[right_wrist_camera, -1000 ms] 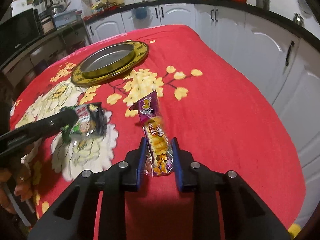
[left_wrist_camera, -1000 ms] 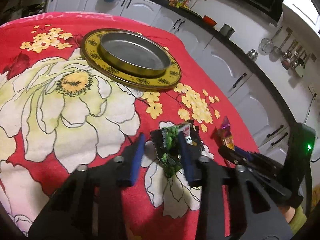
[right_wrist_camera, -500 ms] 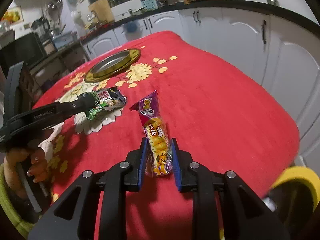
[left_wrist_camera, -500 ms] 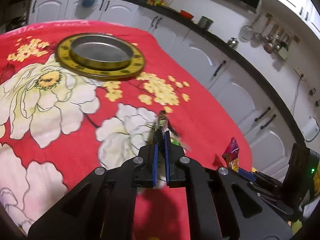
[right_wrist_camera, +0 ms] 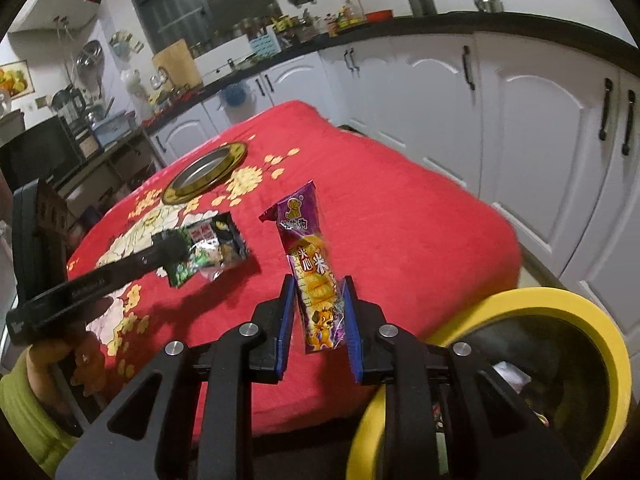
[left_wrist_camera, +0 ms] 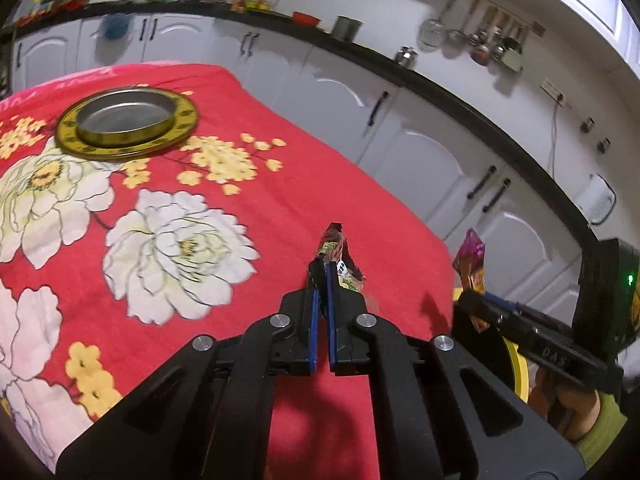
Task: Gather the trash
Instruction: 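Carry the snack bag and green packet over the yellow bin with both tools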
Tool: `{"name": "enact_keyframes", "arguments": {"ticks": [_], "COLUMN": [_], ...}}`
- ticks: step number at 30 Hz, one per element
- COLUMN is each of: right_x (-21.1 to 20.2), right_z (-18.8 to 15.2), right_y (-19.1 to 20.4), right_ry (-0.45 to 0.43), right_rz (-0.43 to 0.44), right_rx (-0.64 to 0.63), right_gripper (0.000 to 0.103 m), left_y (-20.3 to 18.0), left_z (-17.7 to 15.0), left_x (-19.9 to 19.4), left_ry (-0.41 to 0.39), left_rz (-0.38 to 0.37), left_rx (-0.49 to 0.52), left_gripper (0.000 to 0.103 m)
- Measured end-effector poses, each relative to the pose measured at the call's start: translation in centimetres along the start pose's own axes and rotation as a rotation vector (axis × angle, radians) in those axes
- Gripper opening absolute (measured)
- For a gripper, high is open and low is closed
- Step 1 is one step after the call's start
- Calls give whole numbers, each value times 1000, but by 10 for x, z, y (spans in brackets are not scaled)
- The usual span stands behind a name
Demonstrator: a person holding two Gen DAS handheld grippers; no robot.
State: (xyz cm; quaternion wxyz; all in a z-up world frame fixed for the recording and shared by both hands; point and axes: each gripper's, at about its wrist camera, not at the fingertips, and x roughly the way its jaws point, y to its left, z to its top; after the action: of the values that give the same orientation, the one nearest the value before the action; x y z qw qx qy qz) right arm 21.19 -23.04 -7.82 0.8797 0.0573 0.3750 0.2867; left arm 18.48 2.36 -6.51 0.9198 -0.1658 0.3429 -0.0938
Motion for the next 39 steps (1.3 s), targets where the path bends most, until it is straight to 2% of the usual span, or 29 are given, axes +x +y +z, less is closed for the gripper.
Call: {"name": "enact_keyframes", "arguments": {"ticks": [27,39], "right_x": [-92,-112], "right_z": [-15,-26], "right_y": [-41,-59], "right_ry": [-145,-175], "right_rz": [-122,-159], "right_rx": [43,69], "right_gripper": [22,22], "left_y": [-93,-134], "left_z": [-20,-31], "left_x": [-15,-12], "left_ry": [14,33], "left_rz": [-125,-164], "left_rx": [197,288], "left_gripper": [1,1]}}
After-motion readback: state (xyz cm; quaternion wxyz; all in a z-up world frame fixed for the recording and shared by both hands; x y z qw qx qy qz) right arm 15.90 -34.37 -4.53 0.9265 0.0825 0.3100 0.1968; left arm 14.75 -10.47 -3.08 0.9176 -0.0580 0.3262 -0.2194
